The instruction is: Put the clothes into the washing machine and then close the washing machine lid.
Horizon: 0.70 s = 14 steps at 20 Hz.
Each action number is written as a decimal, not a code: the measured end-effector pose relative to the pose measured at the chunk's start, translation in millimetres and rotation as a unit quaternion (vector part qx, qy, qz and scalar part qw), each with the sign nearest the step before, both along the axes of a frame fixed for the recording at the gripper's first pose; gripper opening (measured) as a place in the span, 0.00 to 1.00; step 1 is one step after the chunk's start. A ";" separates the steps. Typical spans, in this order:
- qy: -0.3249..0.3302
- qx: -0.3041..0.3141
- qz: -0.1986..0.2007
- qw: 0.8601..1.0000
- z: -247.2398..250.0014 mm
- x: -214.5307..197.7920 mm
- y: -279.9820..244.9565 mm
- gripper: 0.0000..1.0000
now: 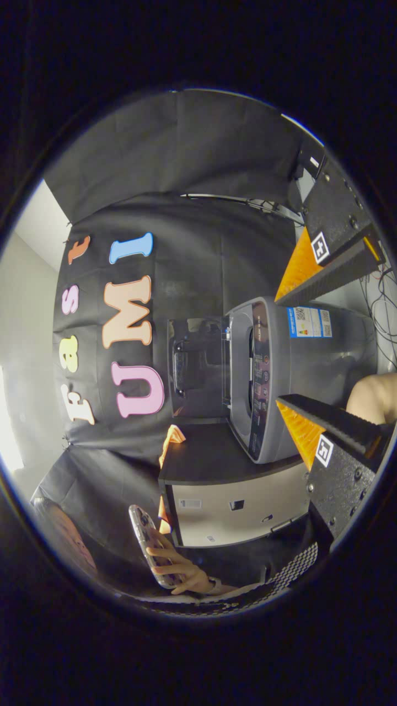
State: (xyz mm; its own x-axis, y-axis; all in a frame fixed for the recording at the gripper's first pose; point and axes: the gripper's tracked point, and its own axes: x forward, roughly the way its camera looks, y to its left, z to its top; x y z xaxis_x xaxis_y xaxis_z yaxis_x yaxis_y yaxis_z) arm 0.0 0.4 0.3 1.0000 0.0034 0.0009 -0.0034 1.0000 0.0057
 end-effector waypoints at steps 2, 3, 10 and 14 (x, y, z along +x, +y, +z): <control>0.000 0.000 0.000 1.000 -0.1 0.6 0.2 0.96; 0.000 0.000 0.000 1.000 -0.2 0.1 0.0 0.96; 0.000 0.004 -0.006 1.000 -0.2 -0.3 -0.3 0.96; 0.000 0.011 -0.013 1.000 7.0 7.6 12.5 0.97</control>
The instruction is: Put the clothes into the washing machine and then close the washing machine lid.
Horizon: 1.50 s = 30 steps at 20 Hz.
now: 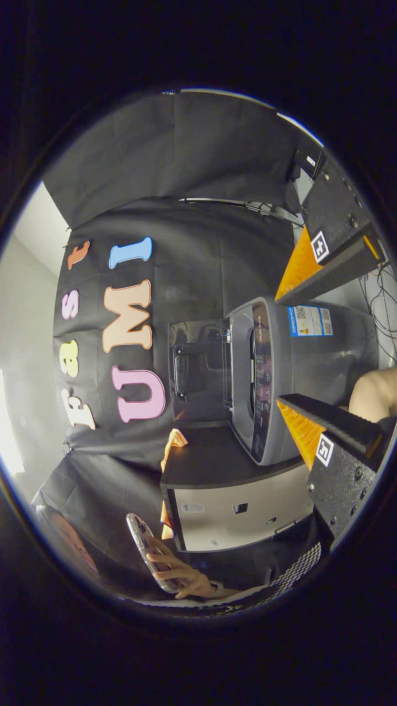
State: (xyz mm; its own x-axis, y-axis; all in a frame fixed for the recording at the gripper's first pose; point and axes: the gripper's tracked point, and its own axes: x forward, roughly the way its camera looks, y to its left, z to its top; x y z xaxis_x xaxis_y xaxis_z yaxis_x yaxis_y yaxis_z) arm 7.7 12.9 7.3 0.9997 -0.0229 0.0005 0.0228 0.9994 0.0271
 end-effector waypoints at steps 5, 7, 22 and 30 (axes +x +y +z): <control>-0.030 -0.001 0.050 0.998 81.9 32.2 56.5 0.97; -0.043 -0.009 0.081 0.996 120.4 47.0 85.3 0.97; 0.008 -0.030 0.261 0.965 267.3 223.1 317.7 0.97; 0.152 -0.096 0.297 0.938 209.4 281.6 390.6 0.97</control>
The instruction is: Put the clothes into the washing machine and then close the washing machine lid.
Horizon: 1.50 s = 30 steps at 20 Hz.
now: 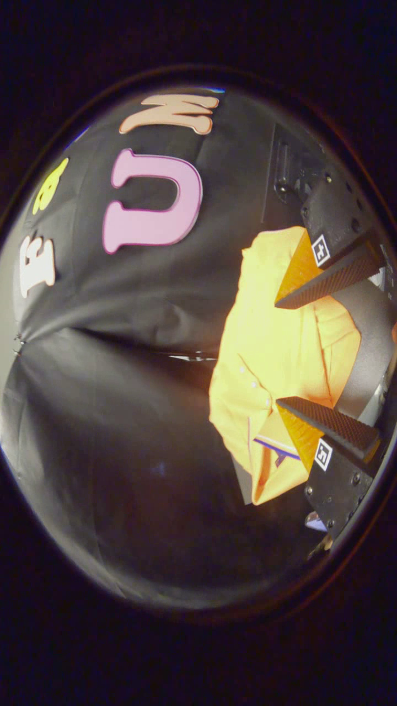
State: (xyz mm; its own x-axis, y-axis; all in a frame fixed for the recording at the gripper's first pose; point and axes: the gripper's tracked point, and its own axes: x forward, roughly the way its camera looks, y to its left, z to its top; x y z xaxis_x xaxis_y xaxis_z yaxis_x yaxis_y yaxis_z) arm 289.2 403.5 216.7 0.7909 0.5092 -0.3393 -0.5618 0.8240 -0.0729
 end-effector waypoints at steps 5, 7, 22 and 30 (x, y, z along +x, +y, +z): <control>0.079 0.006 -0.012 0.997 -35.9 2.3 7.0 0.96; 0.061 -0.015 -0.020 0.998 -33.6 8.8 -3.4 0.77; -0.011 -0.004 -0.098 0.995 16.9 13.6 -34.7 0.05; -0.080 -0.035 -0.256 0.963 50.0 32.4 -184.8 0.05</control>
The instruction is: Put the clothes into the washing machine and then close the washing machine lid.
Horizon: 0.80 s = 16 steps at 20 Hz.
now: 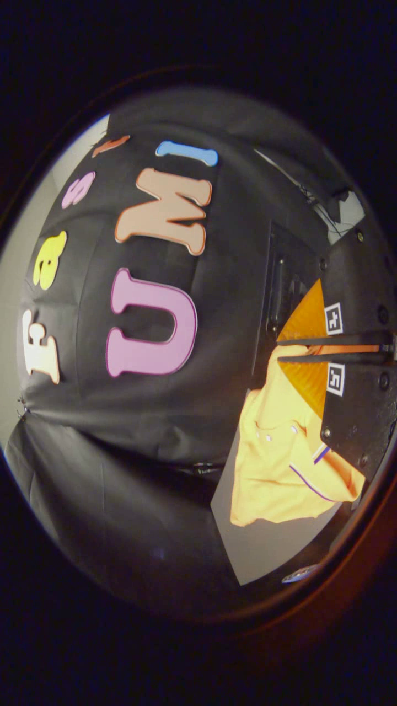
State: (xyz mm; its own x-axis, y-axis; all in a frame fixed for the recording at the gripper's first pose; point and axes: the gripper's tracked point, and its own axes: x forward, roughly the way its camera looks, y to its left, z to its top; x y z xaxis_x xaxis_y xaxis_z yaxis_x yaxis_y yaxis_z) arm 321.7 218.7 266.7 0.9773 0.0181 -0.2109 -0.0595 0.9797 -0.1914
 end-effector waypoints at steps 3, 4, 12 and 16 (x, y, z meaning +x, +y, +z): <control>-0.015 -0.012 -0.049 0.999 3.9 3.2 -44.5 0.05; -0.023 -0.016 -0.064 0.998 6.7 5.3 -57.6 0.05; -0.044 -0.053 -0.098 0.993 0.2 15.4 -87.7 0.25; -0.038 -0.060 -0.087 0.994 -9.1 12.7 -81.8 0.36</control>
